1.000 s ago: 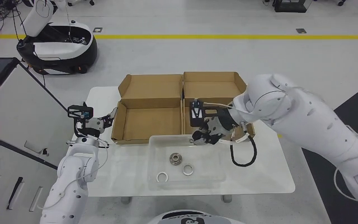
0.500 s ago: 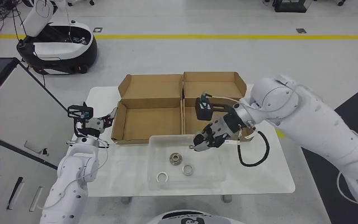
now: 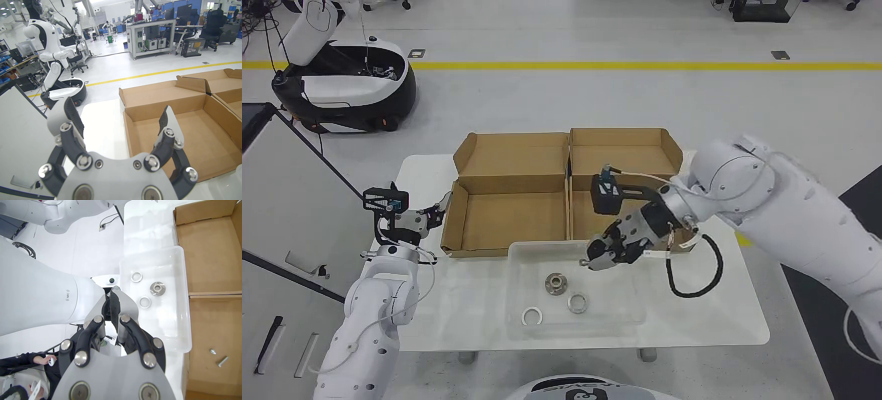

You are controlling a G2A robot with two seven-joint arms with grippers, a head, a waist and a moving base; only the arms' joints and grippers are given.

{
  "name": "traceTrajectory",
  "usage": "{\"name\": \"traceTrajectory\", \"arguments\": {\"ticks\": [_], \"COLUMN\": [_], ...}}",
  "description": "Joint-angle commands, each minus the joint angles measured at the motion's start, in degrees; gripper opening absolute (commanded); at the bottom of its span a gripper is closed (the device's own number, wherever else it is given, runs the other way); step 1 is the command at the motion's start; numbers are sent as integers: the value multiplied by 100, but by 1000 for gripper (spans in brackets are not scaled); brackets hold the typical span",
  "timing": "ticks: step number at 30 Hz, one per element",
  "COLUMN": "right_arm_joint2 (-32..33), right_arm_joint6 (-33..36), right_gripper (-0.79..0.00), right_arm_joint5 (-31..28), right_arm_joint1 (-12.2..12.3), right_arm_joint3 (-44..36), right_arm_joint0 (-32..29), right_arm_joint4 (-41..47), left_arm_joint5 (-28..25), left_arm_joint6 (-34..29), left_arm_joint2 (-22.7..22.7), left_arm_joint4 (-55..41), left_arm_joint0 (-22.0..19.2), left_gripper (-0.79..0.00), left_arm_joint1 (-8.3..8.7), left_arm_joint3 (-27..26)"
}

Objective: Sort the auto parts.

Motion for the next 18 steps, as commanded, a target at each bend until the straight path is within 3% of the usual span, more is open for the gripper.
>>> {"name": "traceTrajectory", "arguments": {"ticks": [1,11,18], "right_arm_joint2": [101,823,1475], "right_arm_joint6": [-86,-222,-504], "right_gripper": [-785,-785,-785], "right_arm_joint5": [-33,-330,-724], "right_arm_joint1": [28,277,418], "right_arm_joint3": [93,615,788], "right_arm_joint0": [-87,-721,-1232], "right_arm_joint4": [62,960,2527], "left_arm_joint5": [0,0,0], "left_arm_joint6": [0,0,0], "left_arm_joint2": [0,0,0], "left_arm_joint4": [0,0,0], "left_arm_joint0": [0,0,0], "left_gripper": [0,0,0], "left_arm_joint1": [0,0,0], "left_arm_joint3": [0,0,0]}}
